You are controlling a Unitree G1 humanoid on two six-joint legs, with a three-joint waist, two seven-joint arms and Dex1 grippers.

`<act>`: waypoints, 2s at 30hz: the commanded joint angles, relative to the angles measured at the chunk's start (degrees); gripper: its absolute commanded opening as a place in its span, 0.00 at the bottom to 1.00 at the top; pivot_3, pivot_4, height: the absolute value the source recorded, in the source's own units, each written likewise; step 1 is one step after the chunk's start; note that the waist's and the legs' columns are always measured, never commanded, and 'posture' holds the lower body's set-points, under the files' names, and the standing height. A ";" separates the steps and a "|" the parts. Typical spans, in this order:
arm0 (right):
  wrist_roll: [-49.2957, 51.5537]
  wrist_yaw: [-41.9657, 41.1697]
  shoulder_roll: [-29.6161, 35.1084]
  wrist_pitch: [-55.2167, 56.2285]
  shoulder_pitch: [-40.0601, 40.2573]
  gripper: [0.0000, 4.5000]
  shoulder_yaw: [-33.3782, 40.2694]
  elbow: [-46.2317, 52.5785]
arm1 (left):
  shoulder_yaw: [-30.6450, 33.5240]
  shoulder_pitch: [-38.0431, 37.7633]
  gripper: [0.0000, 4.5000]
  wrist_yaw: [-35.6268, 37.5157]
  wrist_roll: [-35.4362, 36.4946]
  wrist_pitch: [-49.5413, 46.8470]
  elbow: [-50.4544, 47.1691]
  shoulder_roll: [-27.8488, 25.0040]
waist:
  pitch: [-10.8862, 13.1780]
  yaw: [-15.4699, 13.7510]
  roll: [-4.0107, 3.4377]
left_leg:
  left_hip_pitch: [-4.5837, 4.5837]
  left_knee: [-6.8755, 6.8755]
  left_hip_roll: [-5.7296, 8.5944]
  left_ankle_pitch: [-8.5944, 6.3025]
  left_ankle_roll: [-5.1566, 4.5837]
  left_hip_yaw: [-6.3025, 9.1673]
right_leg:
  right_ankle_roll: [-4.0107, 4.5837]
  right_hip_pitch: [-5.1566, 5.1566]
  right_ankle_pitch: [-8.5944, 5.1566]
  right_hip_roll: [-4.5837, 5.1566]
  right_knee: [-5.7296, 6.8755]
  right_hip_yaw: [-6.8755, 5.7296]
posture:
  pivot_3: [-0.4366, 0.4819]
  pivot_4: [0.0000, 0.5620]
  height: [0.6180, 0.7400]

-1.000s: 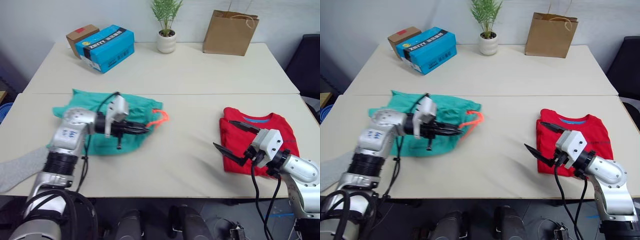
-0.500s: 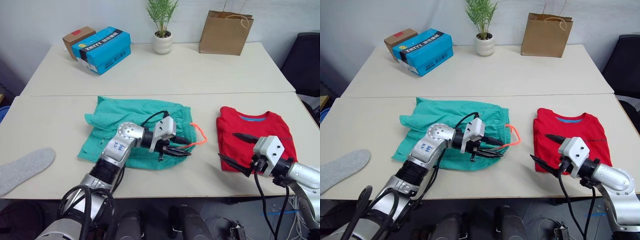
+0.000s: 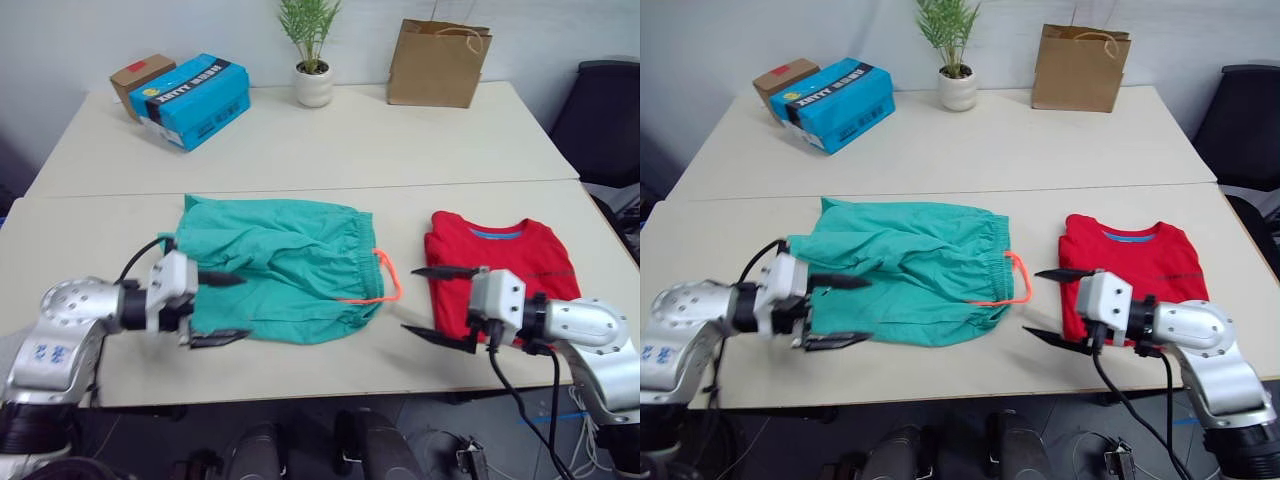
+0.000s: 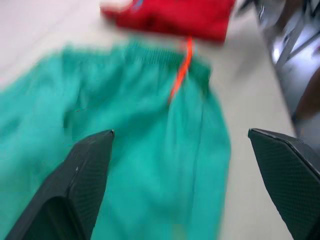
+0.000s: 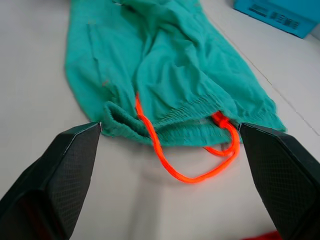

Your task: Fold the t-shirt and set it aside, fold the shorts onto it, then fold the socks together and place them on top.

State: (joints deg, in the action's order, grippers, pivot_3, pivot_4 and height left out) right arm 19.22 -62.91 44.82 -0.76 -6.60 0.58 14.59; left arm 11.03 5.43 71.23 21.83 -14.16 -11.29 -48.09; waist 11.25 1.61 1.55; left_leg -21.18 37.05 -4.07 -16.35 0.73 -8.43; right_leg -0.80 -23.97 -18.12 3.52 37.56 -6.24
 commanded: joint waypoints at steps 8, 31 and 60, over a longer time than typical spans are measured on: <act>-11.90 -0.09 -3.65 8.50 -6.49 1.00 -10.83 -5.68 | 9.04 -13.34 1.00 -4.18 -8.89 20.06 9.10 -2.46 | 0.01 -1.39 0.01 | -0.12 0.00 0.06 -0.18 -0.21 -0.05 | 0.01 -0.06 0.04 0.15 -0.13 -0.01 | 0.48 0.27 1.00; -14.90 0.27 -2.80 7.37 -9.22 0.00 -11.50 -7.90 | -0.76 -5.12 0.32 -8.72 -15.29 29.78 27.94 -5.01 | -0.28 -1.39 -0.49 | -0.01 -0.04 -0.04 -0.06 -0.12 -0.14 | 0.20 -0.10 0.15 0.10 -0.03 -0.04 | 0.48 0.27 1.00; 6.00 -18.62 -1.39 2.64 -12.72 0.00 -4.87 -9.04 | 15.39 -9.12 0.00 -3.00 19.62 -27.38 -5.19 -12.00 | 0.00 -0.18 0.02 | -0.35 -0.03 -0.09 -0.24 0.27 -0.18 | 0.36 -0.49 0.04 -0.03 -0.12 0.05 | 0.48 0.27 1.00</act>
State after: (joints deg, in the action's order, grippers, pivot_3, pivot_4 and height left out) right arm 25.65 -81.33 45.65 -7.35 -14.58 -7.50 9.40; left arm 26.38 -9.67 73.11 39.40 -42.92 -19.55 -62.63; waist 11.25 1.43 1.57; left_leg -21.53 37.06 -4.18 -16.44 0.77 -8.59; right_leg -0.45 -24.44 -18.05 3.45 37.48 -6.19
